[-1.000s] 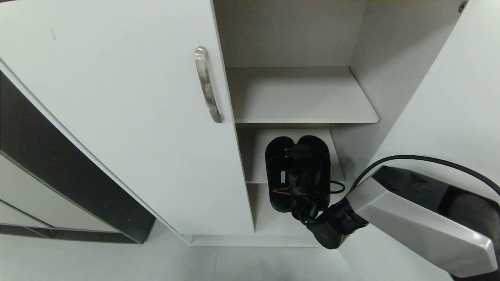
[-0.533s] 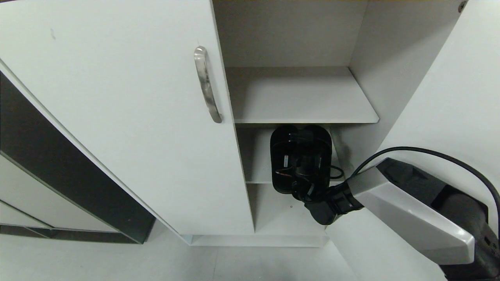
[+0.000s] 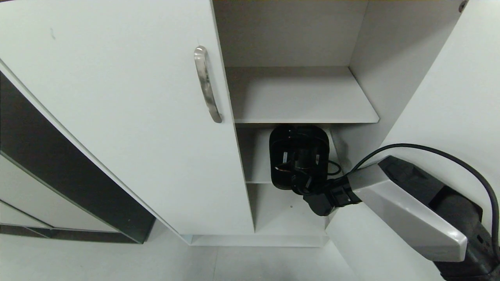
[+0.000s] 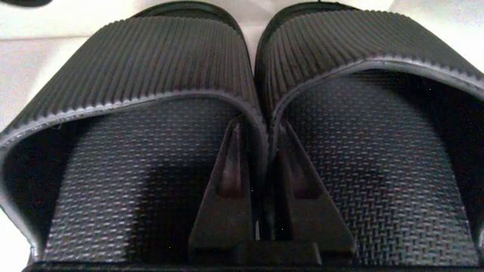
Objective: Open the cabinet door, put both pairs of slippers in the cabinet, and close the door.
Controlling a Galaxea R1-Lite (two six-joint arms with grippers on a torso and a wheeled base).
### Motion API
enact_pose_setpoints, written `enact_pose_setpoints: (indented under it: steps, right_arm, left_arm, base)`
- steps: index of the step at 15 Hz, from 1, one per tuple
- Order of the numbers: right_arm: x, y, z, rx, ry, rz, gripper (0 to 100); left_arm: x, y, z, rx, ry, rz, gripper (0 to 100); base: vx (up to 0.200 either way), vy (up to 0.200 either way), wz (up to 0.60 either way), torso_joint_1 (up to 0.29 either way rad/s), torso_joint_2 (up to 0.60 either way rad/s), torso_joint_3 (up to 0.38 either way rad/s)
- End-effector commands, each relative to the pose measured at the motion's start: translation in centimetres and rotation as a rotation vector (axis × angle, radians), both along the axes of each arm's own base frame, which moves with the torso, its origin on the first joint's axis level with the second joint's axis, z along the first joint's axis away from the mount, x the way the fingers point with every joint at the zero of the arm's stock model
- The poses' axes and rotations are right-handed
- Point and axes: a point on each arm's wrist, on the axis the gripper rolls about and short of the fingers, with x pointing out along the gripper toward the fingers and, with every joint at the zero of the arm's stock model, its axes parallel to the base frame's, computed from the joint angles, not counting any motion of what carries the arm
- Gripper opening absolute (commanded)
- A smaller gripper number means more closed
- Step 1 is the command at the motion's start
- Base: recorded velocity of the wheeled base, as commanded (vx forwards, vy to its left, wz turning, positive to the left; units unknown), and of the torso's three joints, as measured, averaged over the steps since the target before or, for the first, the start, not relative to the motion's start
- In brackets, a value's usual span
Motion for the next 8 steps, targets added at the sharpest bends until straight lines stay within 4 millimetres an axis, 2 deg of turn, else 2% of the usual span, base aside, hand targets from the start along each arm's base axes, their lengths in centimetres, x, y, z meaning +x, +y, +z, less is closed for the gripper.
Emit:
enact_pose_setpoints:
  steps: [1, 8]
  right_arm:
    - [0.05, 0.08, -0.06, 0.003, -0.001, 0.004, 0]
    - [0.18, 0.18, -0.69, -0.004, 0.007, 0.005, 0]
  left_arm:
    - [0.00, 0.00, 0.00, 0.000, 0.000, 0.000, 0]
    - [0.01, 0.00, 0.01, 0.000, 0.001, 0.000, 0]
  base:
    - [0.000, 0.000, 0.00, 0.000, 0.00, 0.000]
    - [0.000, 0.000, 0.00, 0.000, 0.00, 0.000]
